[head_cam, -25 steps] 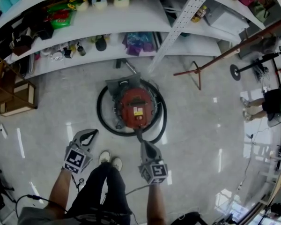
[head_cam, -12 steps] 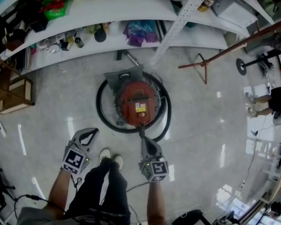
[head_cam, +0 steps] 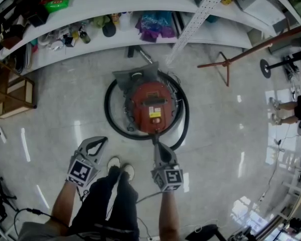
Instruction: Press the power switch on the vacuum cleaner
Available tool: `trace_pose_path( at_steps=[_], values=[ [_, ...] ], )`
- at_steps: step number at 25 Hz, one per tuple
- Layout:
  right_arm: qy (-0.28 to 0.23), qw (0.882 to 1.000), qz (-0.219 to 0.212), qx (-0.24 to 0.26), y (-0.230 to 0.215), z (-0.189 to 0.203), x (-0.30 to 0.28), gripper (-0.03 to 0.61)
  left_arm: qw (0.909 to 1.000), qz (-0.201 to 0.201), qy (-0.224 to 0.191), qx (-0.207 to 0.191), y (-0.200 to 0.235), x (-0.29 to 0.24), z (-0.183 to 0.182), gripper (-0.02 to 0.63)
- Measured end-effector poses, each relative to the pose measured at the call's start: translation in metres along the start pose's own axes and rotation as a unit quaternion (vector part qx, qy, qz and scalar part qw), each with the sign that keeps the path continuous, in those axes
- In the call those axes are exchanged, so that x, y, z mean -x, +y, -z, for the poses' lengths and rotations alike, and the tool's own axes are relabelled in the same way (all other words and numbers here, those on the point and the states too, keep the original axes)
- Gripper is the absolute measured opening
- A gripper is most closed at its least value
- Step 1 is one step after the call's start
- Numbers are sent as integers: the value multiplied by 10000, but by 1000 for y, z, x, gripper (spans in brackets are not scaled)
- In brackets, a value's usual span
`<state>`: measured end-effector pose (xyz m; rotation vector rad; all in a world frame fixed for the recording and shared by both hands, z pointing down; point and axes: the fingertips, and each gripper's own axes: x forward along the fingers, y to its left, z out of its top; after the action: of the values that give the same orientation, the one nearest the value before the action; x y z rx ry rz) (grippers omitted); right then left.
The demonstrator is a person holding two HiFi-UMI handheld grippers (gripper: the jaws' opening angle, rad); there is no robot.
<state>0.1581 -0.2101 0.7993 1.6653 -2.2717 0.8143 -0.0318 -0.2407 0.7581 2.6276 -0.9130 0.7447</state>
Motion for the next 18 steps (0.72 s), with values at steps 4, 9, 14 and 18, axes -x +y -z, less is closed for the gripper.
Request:
trace_pose_path(
  at_steps=[4,9,14,18],
  values=[
    [-2,10000,-5,29,-5,8,-10,11,10000,14,49,-11,-2,-4,9,-8],
    [383,9993,-14,30,-8,24,-22,12,9999,33,93,-28,-3,-5,18,-8],
    [337,9994,-25,0,-14,31,-37,12,9998,57,160,-34,-6,-5,29,-8],
    [478,9988,-9,60,-18,38,-48,12,9998,29,186,39,-5,-3,34,-8]
  ],
)
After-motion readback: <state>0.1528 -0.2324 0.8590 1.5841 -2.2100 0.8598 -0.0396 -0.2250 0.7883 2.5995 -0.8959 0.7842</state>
